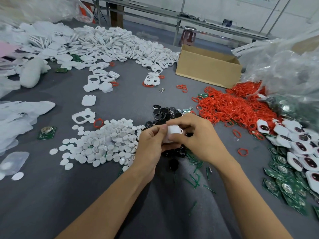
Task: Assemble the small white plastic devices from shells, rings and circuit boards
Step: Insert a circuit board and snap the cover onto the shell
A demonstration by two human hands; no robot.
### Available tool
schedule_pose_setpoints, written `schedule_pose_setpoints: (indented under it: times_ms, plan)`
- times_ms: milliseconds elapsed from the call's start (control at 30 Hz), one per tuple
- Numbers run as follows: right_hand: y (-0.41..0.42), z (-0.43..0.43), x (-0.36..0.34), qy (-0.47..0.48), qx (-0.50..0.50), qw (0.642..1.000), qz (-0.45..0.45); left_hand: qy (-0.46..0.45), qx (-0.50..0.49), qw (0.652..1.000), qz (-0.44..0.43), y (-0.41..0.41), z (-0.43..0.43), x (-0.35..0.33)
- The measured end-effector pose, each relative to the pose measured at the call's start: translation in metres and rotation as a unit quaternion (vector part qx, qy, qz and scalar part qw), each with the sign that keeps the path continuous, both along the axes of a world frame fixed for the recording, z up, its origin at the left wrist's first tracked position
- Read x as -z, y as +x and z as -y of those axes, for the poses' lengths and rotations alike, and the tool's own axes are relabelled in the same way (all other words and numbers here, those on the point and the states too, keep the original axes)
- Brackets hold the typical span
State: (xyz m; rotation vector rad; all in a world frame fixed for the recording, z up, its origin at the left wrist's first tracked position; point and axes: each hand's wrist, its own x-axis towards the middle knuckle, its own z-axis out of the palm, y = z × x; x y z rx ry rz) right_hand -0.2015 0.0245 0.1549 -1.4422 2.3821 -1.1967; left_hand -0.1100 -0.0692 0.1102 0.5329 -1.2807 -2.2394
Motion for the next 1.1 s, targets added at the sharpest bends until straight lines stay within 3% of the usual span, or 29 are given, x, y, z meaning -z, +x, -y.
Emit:
schedule_pose_setpoints:
  times_ms: [300, 700, 800, 967, 1100]
  plan:
    - [-0.0051, -0.0034, 0.0038, -0.039, 0.071, 0.964, 0.254, -0.135, -0.029, 0.989, 0.056, -0.0006, -0.0046, 0.0035]
    - [0.0002, 0.0025, 0.0088, -0.052, 0.102, 0.972, 0.203, -0.202, -0.068, 0.975, 0.062, 0.0022, -0.0025, 0.0061]
    - [0.0009, 0.0024, 0.0082, -0.072, 0.094, 0.97, 0.212, -0.165, -0.068, 0.983, 0.048, 0.0018, -0.0017, 0.0049]
    - [-0.0019, -0.0006, 0.0065, -0.002, 0.064, 0.98, 0.189, -0.048, -0.04, 0.998, 0.004, 0.0017, -0.003, -0.0002]
    - [-0.0078, -0.0044, 0.002, -0.019, 0.099, 0.973, 0.207, -0.069, 0.003, 0.998, 0.0, 0.0014, -0.0053, 0.0005]
